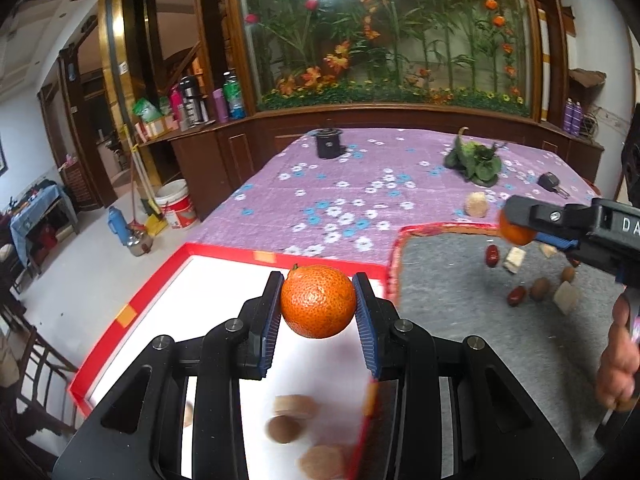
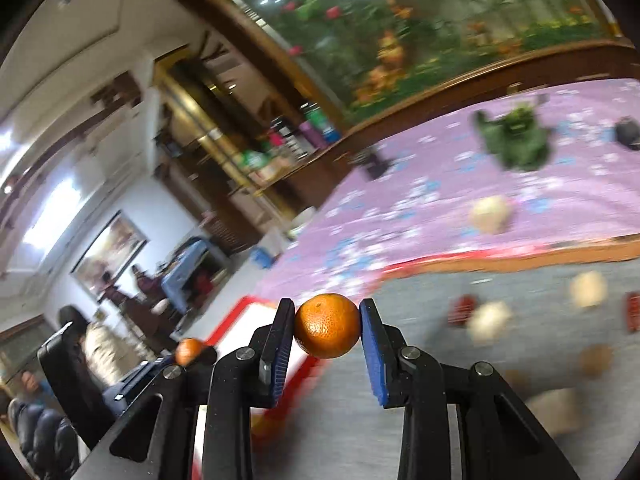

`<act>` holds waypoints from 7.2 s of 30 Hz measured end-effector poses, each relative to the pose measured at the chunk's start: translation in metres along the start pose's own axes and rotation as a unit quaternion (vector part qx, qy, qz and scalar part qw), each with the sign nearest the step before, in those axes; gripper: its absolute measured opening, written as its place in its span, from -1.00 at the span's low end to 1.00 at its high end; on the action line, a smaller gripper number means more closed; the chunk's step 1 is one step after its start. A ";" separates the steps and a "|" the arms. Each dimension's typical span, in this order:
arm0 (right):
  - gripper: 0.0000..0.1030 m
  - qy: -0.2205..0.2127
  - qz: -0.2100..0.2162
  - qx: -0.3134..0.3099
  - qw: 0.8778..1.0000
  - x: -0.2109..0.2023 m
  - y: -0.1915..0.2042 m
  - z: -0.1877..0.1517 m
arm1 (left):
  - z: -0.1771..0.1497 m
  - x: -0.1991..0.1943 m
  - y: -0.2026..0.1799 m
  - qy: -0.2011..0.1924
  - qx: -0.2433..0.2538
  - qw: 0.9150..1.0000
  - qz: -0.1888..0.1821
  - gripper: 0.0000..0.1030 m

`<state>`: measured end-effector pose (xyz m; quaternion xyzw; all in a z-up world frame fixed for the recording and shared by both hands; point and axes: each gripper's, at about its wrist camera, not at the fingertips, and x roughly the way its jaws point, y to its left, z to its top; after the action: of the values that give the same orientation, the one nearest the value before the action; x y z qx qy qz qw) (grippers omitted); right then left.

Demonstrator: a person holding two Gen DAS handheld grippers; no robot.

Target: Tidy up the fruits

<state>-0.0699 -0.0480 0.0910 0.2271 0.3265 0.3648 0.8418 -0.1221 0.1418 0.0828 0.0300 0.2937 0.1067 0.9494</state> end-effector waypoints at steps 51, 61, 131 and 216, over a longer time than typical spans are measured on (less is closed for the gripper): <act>-0.36 0.144 0.024 -0.078 0.986 0.132 0.057 -0.068 | -0.032 0.038 0.061 0.049 -0.037 0.995 0.085 -0.34; -0.15 0.145 0.037 -0.075 0.986 0.127 0.062 -0.068 | -0.033 0.039 0.057 0.054 -0.024 0.993 0.102 -0.33; -0.12 0.113 -0.095 0.052 0.988 -0.080 -0.107 -0.011 | -0.008 0.036 -0.126 0.112 0.141 0.981 -0.066 0.37; -0.46 0.037 -0.006 -0.042 0.998 0.034 0.053 -0.046 | -0.008 -0.002 0.017 0.017 -0.023 0.999 -0.035 -0.68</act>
<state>-0.1101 0.0176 0.0796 0.1765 0.3432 0.3815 0.8400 -0.1308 0.1581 0.0793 -0.0039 0.3086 0.0810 0.9477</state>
